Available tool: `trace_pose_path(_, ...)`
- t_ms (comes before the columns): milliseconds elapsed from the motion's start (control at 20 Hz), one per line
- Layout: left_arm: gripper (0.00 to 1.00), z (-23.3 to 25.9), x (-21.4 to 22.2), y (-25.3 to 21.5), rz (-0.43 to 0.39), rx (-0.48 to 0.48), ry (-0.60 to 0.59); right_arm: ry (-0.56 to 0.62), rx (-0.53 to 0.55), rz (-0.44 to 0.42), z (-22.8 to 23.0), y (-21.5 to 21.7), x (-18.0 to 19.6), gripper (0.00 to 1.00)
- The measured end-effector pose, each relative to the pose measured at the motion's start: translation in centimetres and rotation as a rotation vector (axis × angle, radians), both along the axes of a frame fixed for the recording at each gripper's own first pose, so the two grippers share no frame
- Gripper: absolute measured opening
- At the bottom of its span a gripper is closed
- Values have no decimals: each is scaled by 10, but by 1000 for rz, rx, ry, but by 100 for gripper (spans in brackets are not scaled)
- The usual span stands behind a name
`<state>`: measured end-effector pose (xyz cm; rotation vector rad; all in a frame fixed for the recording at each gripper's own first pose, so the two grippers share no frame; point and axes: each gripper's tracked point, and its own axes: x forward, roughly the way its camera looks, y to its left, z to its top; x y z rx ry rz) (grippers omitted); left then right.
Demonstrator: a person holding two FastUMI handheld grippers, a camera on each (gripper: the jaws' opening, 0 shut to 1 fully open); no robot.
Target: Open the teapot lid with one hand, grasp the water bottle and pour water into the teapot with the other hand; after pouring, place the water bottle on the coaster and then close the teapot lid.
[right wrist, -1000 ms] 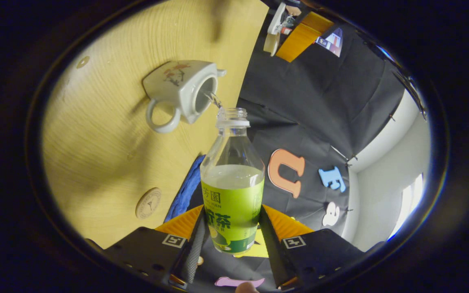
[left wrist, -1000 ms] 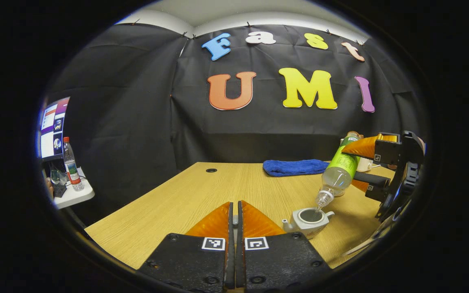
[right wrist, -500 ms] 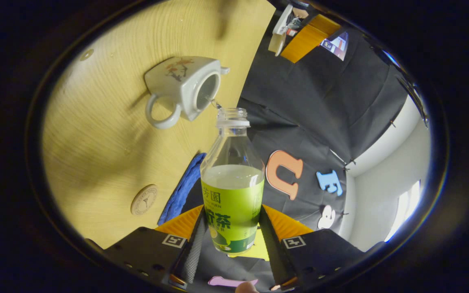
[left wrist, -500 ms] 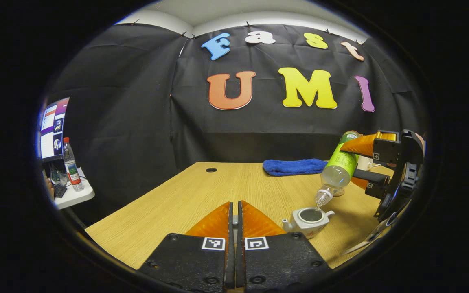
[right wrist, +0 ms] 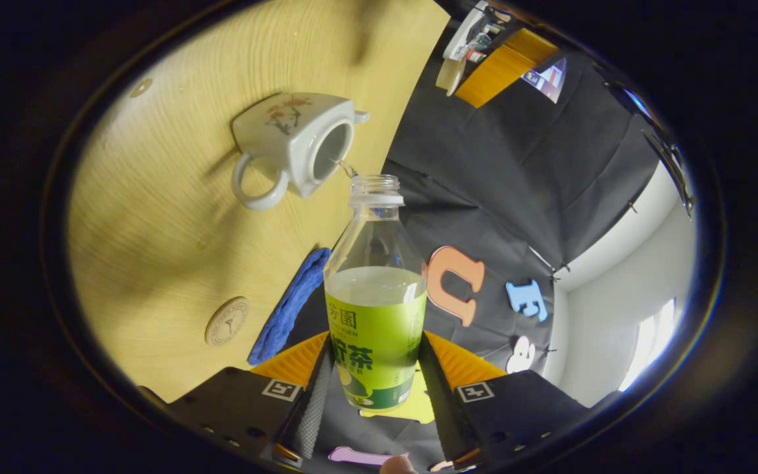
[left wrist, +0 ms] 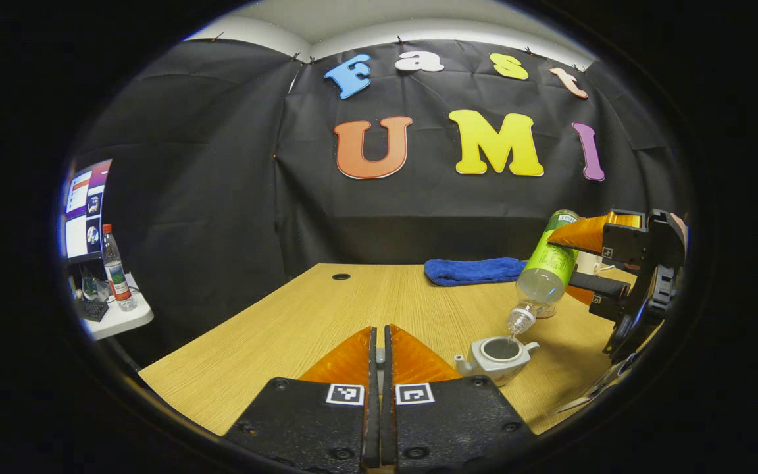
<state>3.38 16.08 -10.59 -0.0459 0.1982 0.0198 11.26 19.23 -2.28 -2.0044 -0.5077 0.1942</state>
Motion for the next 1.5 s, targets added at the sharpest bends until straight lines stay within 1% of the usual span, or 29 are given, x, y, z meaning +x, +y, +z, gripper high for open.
trace_pose_path(50,4,0,0,1,2,1,-2,1,7,3,0,0,-1,72)
trace_pose_path(150,4,2,0,1,4,-2,-6,7,30,5,-3,-3,-3,71)
trace_pose_path(250,4,1,1,1,4,-3,-6,28,70,4,-6,-4,-5,71)
trace_pose_path(350,4,1,0,1,4,-3,-7,76,120,1,-8,-5,-4,70)
trace_pose_path(400,4,2,-1,1,4,-3,-9,82,140,7,-5,-3,-7,72)
trace_pose_path(450,4,3,0,1,5,-4,-12,102,174,9,-3,-3,-6,71)
trace_pose_path(500,3,3,2,1,6,-5,-13,147,226,9,-4,-4,-6,72)
trace_pose_path(550,4,5,1,1,8,-6,-15,203,291,2,-7,-7,-4,71)
trace_pose_path(600,4,6,1,0,7,-11,-18,257,357,-5,-9,-9,0,72)
trace_pose_path(700,3,11,-1,-9,-15,-45,-26,335,491,-13,-5,-9,-2,71)
trace_pose_path(750,3,14,-1,-11,-21,-55,-32,373,557,-16,-5,-12,0,72)
trace_pose_path(800,4,18,-2,-13,-25,-52,-38,410,629,-24,-4,-15,1,71)
trace_pose_path(850,4,21,-2,-16,-31,-43,-45,441,701,-36,-5,-21,4,72)
trace_pose_path(900,4,24,-3,-19,-35,-32,-50,451,775,-46,-1,-28,8,72)
trace_pose_path(1050,3,35,-4,-34,-62,-41,-67,549,1045,-75,4,-50,28,71)
trace_pose_path(1100,4,37,-5,-38,-68,-40,-70,585,1145,-84,5,-56,35,72)
trace_pose_path(1200,4,38,-6,-44,-77,-25,-71,638,1332,-83,17,-66,49,71)
trace_pose_path(1250,4,40,-7,-45,-78,-22,-73,666,1423,-73,24,-70,55,72)
trace_pose_path(1300,4,42,-7,-47,-80,-25,-76,697,1511,-65,27,-71,64,71)
trace_pose_path(1350,4,43,-6,-50,-84,-34,-79,733,1590,-53,28,-74,72,72)
trace_pose_path(1400,4,44,-5,-51,-90,-44,-80,777,1662,-51,26,-72,80,70)
trace_pose_path(1500,4,43,-6,-50,-90,-48,-81,850,1769,-93,12,-71,100,70)
